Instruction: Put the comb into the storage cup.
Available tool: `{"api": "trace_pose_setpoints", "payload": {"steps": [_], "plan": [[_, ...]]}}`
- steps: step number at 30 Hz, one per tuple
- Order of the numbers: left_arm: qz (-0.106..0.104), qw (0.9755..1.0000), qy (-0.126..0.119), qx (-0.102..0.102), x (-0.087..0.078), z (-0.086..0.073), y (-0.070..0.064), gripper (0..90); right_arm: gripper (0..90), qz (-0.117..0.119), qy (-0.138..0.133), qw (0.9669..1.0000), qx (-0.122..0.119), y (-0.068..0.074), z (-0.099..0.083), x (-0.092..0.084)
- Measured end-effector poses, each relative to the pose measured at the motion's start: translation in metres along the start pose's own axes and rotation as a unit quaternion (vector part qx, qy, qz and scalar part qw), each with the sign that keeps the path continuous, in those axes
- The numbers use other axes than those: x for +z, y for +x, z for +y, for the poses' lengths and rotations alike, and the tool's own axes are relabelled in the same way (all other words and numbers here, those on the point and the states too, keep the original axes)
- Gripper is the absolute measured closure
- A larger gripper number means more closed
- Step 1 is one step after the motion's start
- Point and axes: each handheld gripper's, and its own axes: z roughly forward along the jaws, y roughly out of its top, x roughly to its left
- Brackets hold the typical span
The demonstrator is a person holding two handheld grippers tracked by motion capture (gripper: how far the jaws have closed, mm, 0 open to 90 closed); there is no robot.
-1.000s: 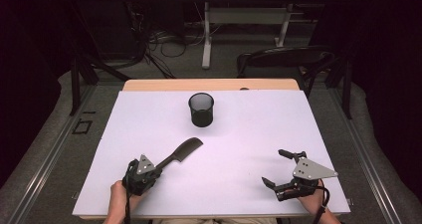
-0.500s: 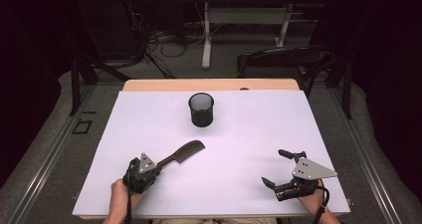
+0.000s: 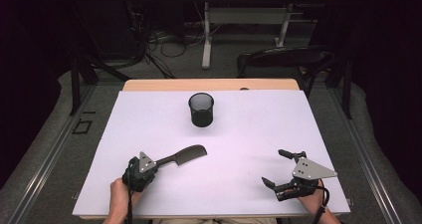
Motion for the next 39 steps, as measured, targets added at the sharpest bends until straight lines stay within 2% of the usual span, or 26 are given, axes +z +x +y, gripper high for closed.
{"api": "trace_pose_setpoints", "payload": {"steps": [15,21,22,25,31,33,36,38,39], "plan": [[0.002,1.0000,-0.005,-0.004,0.000,-0.001,0.002,90.0,0.0,0.001,0.001,1.0000,0.001,0.000,0.000,0.001],[-0.006,0.9999,-0.011,-0.002,-0.002,-0.001,0.004,88.9,0.0,0.002,0.003,1.0000,0.001,0.000,0.000,0.001],[-0.011,0.9998,-0.016,0.001,-0.004,-0.002,0.003,81.4,0.0,0.002,0.002,1.0000,0.001,0.000,0.000,0.001],[-0.020,0.9995,-0.021,0.008,-0.006,-0.001,0.003,77.1,0.1,0.002,0.001,1.0000,0.002,0.000,-0.001,0.000],[-0.048,0.9979,-0.039,0.018,-0.015,0.001,-0.001,61.2,0.1,0.002,0.001,1.0000,0.003,-0.001,-0.001,0.000],[-0.048,0.9979,-0.038,0.021,-0.016,0.002,-0.002,58.5,0.1,0.001,0.003,1.0000,0.003,-0.001,-0.001,0.000],[-0.056,0.9974,-0.036,0.025,-0.018,0.005,-0.002,42.3,0.1,0.000,0.004,1.0000,0.003,-0.001,-0.001,0.000],[-0.055,0.9976,-0.033,0.029,-0.019,0.006,-0.003,35.1,0.1,0.000,0.004,1.0000,0.005,-0.001,-0.001,0.000],[-0.060,0.9972,-0.029,0.035,-0.020,0.007,-0.003,35.1,0.1,-0.001,0.004,1.0000,0.003,-0.001,-0.001,0.000]]}}
